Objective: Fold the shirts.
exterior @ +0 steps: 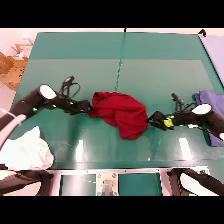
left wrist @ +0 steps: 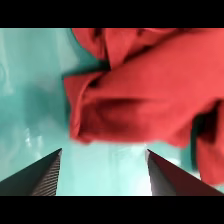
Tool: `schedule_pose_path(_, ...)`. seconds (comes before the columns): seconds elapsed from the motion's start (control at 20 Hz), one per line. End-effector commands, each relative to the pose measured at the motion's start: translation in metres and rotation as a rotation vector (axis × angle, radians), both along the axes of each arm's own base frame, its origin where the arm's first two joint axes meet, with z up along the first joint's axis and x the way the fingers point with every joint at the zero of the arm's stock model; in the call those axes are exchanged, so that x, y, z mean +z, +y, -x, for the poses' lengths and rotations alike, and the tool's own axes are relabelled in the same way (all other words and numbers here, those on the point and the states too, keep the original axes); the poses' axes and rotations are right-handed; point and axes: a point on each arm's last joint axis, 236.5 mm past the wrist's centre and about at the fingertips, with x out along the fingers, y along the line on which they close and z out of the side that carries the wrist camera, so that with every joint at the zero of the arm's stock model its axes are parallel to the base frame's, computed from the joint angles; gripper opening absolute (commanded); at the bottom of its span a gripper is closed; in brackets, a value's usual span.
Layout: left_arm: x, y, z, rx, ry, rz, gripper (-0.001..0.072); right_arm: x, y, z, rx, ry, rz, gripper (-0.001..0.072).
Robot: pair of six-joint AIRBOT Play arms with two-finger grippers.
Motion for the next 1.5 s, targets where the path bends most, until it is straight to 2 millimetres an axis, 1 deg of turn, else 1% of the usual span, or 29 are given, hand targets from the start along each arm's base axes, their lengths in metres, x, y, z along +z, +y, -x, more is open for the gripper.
schedule_pose_path(0.0,-0.036,-0.026,-0.013,0.084,-0.043,0.017,0.0599,-0.021,0.036,0.0,0.042,0.021,-0.051,0.0438)
schedule_pose_path(0.05,-0.042,-0.031,-0.015,0.103,-0.042,0.021,0.0599,-0.022,0.043,-0.001,0.046,0.021,-0.073,0.0405)
schedule_pose_path(0.1,-0.046,-0.032,-0.019,0.126,-0.042,0.026,0.0598,-0.023,0.046,-0.004,0.045,0.012,-0.09,0.0323)
schedule_pose_path(0.15,-0.046,-0.032,-0.022,0.138,-0.05,0.028,0.056,-0.022,0.046,-0.006,0.051,-0.003,-0.095,0.017)
schedule_pose_path(0.2,-0.044,-0.029,-0.026,0.139,-0.065,0.022,0.0251,-0.021,0.043,-0.01,0.062,-0.026,-0.089,0.0013)
schedule_pose_path(0.25,-0.04,-0.026,-0.032,0.133,-0.081,0.018,0.0022,-0.018,0.038,-0.016,0.061,-0.047,-0.088,0.0016)
schedule_pose_path(0.35,-0.026,-0.02,-0.044,0.121,-0.095,0.028,0.0016,-0.006,0.025,-0.032,0.036,-0.076,-0.097,0.0016)
schedule_pose_path(0.45,0.002,-0.008,-0.058,0.088,-0.12,0.031,0.0015,0.018,0.01,-0.048,0.026,-0.108,-0.134,0.0016)
schedule_pose_path(0.5,0.024,-0.001,-0.066,0.076,-0.161,0.028,0.0015,0.035,0.001,-0.058,0.019,-0.132,-0.151,0.0016)
schedule_pose_path(0.55,0.055,0.006,-0.076,0.074,-0.223,0.034,0.0015,0.058,-0.011,-0.069,0.012,-0.179,-0.16,0.0016)
schedule_pose_path(0.6,0.09,0.013,-0.085,0.067,-0.302,0.034,0.0015,0.086,-0.022,-0.081,0.01,-0.242,-0.159,0.0016)
schedule_pose_path(0.65,0.133,0.02,-0.092,0.06,-0.403,0.027,0.0015,0.116,-0.032,-0.091,0.006,-0.31,-0.151,0.0016)
schedule_pose_path(0.7,0.177,0.025,-0.094,0.049,-0.507,0.014,0.0015,0.153,-0.043,-0.099,-0.007,-0.388,-0.134,0.0016)
schedule_pose_path(0.75,0.225,0.032,-0.093,0.033,-0.626,-0.018,0.0015,0.189,-0.052,-0.105,-0.01,-0.474,-0.107,0.0016)
schedule_pose_path(0.85,0.315,0.046,-0.079,0.018,-0.83,-0.067,0.0015,0.269,-0.065,-0.106,-0.013,-0.661,-0.037,0.0015)
schedule_pose_path(0.9,0.35,0.052,-0.068,0.014,-0.908,-0.088,0.0015,0.309,-0.07,-0.101,-0.02,-0.753,0.002,0.0015)
schedule_pose_path(0.95,0.381,0.059,-0.055,0.01,-0.975,-0.12,0.0016,0.346,-0.072,-0.094,-0.027,-0.846,0.043,0.0016)
schedule_pose_path(1.0,0.409,0.067,-0.041,0.004,-1.032,-0.153,0.0015,0.379,-0.072,-0.084,-0.024,-0.93,0.084,0.0016)
schedule_pose_path(1.1,0.449,0.076,-0.015,-0.014,-1.112,-0.199,0.0016,0.433,-0.066,-0.059,-0.018,-1.076,0.158,0.0016)
schedule_pose_path(1.2,0.484,0.08,0.007,-0.005,-1.194,-0.193,0.0016,0.472,-0.055,-0.034,-0.004,-1.189,0.207,0.0016)
schedule_pose_path(1.25,0.497,0.081,0.014,0.003,-1.227,-0.186,0.0016,0.487,-0.051,-0.024,-0.008,-1.239,0.227,0.0016)
schedule_pose_path(1.35,0.511,0.082,0.021,0.008,-1.259,-0.181,0.0016,0.507,-0.049,-0.013,-0.036,-1.314,0.255,0.0016)
schedule_pose_path(1.4,0.513,0.083,0.02,0.013,-1.267,-0.182,0.0016,0.511,-0.049,-0.011,-0.044,-1.327,0.258,0.0016)
schedule_pose_path(1.45,0.513,0.084,0.018,0.017,-1.268,-0.187,0.0016,0.51,-0.049,-0.012,-0.043,-1.324,0.257,0.0016)
